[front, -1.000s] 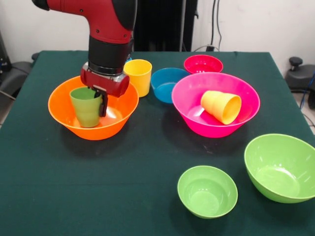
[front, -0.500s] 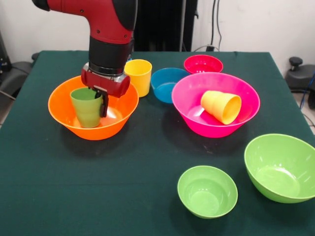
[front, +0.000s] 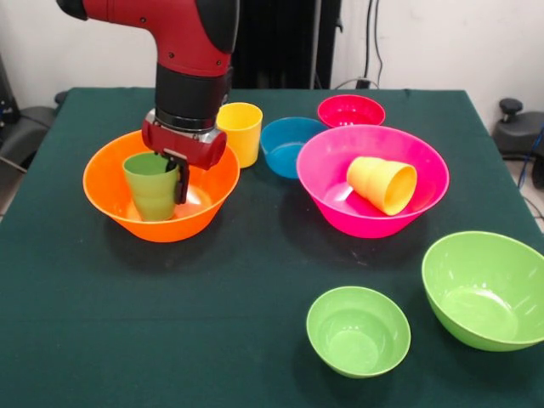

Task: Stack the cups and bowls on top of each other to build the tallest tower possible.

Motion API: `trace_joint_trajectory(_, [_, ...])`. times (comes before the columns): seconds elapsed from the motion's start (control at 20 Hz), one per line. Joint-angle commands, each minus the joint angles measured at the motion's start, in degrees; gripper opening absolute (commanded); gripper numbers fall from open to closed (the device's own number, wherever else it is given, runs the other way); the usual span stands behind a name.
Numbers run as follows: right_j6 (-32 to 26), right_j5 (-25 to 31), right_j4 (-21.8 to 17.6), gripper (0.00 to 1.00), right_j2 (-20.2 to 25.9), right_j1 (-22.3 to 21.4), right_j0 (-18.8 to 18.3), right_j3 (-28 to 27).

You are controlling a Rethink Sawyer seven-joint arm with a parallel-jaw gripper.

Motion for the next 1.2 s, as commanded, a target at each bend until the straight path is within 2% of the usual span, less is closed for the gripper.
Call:
trace_joint_trajectory(0.05, [-9.0, 4.8, -3.8, 0.0, 6.7, 1.0, -0.1, -3.8])
trace_joint_trajectory(0.55, [-9.4, 5.3, -3.7, 0.0, 7.1, 1.0, -0.4, -3.7])
trace_joint_trajectory(0.6, [-9.4, 5.3, -3.7, 1.0, 7.2, 1.0, -0.5, -3.6])
trace_joint_trajectory(1.2, [-9.6, 6.6, -3.7, 1.0, 7.3, 0.7, -0.3, -3.9])
